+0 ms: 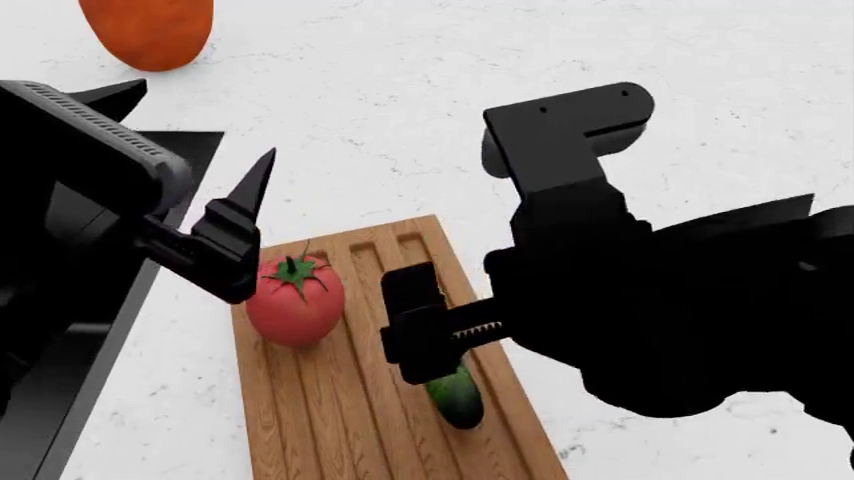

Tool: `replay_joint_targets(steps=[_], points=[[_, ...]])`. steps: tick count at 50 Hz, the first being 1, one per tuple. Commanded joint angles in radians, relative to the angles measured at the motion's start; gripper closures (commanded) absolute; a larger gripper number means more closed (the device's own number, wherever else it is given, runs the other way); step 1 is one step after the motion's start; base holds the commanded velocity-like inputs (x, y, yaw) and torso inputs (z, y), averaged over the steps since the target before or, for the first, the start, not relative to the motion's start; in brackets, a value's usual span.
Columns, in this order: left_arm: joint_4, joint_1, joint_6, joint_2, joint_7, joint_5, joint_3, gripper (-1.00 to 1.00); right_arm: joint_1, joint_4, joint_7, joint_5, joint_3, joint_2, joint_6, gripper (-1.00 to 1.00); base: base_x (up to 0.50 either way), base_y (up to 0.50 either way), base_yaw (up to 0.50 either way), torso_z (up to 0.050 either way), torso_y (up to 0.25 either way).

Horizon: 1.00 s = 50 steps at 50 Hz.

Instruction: Pick the vegetables from the sink and place them on the cutting board.

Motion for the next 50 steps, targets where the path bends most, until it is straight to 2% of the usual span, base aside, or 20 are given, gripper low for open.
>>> replay_joint_targets(steps=[1, 4, 8, 13, 23, 29, 34, 42, 47, 50], points=[[0.013, -0.011, 0.042, 0.05, -0.06, 0.023, -0.121, -1.0, -0.113, -0.199, -0.04, -0.166, 0.109, 0.069, -0.18, -1.0, 0.0, 0.0, 0.0, 0.0, 0.0], [0.04, 0.005, 0.041, 0.044, -0.07, 0.022, -0.128, -1.0, -0.174, -0.309, -0.031, -0.259, 0.126, 0.114, -0.245, -1.0, 0.0, 0.0, 0.0, 0.0, 0.0], [0.044, 0.03, 0.056, 0.035, -0.076, 0.033, -0.122, -1.0, -0.276, -0.365, -0.064, -0.293, 0.182, 0.133, -0.365, -1.0, 0.0, 0.0, 0.0, 0.0, 0.0], [0.096, 0.061, 0.035, 0.021, -0.088, 0.032, -0.11, -1.0, -0.329, -0.449, -0.044, -0.337, 0.191, 0.162, -0.406, -1.0, 0.0, 0.0, 0.0, 0.0, 0.0], [0.243, 0.105, -0.076, 0.029, -0.155, -0.014, -0.166, -1.0, -0.397, -0.573, 0.023, -0.355, 0.255, 0.205, -0.493, -1.0, 0.0, 0.0, 0.0, 0.0, 0.0], [0.35, 0.163, -0.083, 0.021, -0.17, -0.041, -0.207, -1.0, -0.501, -0.637, 0.034, -0.471, 0.276, 0.222, -0.587, -1.0, 0.0, 0.0, 0.0, 0.0, 0.0], [0.421, 0.253, -0.065, 0.046, -0.188, -0.074, -0.268, -1.0, -0.615, -0.727, 0.063, -0.554, 0.3, 0.245, -0.675, -1.0, 0.0, 0.0, 0.0, 0.0, 0.0], [0.588, 0.264, -0.157, 0.042, -0.227, -0.154, -0.364, -1.0, -0.712, -0.852, 0.141, -0.538, 0.367, 0.293, -0.757, -1.0, 0.0, 0.0, 0.0, 0.0, 0.0], [0.624, 0.278, -0.157, 0.043, -0.246, -0.199, -0.428, -1.0, -0.807, -0.963, 0.199, -0.556, 0.42, 0.347, -0.821, -1.0, 0.0, 0.0, 0.0, 0.0, 0.0], [0.628, 0.286, -0.106, 0.052, -0.272, -0.247, -0.492, -1.0, -0.86, -0.986, 0.197, -0.594, 0.455, 0.351, -0.877, -1.0, 0.0, 0.0, 0.0, 0.0, 0.0]])
